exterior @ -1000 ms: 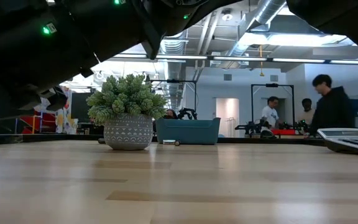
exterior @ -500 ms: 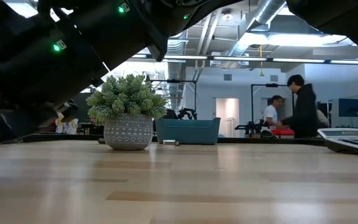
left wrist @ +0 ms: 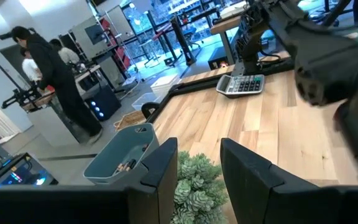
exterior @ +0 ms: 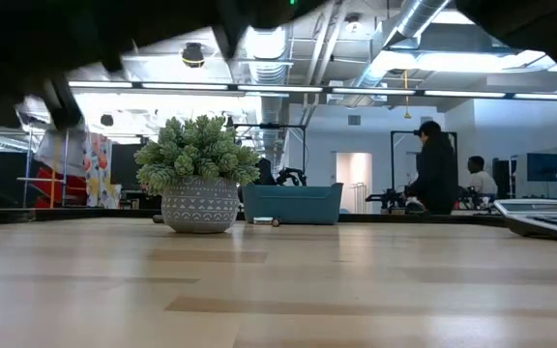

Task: Sort batteries
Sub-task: Put the black battery into the blue bin

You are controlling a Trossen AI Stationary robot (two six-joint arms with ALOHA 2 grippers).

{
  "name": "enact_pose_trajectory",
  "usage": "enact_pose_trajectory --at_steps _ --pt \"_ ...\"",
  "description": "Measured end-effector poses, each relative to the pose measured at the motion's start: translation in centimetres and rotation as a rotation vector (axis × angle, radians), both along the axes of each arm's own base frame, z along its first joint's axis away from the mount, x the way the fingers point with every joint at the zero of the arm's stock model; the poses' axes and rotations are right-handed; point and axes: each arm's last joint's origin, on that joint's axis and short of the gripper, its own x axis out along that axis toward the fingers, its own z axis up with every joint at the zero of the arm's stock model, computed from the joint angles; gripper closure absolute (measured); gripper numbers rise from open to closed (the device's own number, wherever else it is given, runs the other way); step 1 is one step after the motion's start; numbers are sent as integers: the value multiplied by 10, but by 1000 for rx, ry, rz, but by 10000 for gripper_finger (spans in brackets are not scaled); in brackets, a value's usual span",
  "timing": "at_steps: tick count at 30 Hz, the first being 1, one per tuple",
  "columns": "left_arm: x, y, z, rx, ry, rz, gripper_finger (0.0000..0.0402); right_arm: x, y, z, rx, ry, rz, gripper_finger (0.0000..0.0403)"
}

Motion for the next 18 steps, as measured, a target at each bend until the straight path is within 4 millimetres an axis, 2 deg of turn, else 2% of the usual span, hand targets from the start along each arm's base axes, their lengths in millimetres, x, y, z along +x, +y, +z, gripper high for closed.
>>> enact_pose_trajectory --at_steps 2,5,9,12,18 --pt "0 0 1 8 -17 8 286 3 -1 17 32 -77 1 163" --pt "0 0 1 7 -20 9 286 11 -13 28 89 -141 -6 163" --pt "0 0 1 13 -31 14 286 16 -26 26 114 -145 -21 163" --pt "0 1 1 17 -34 19 286 16 -25 31 139 -188 -11 163" --pt "4 4 1 22 -34 44 286 17 -20 27 162 -238 2 163"
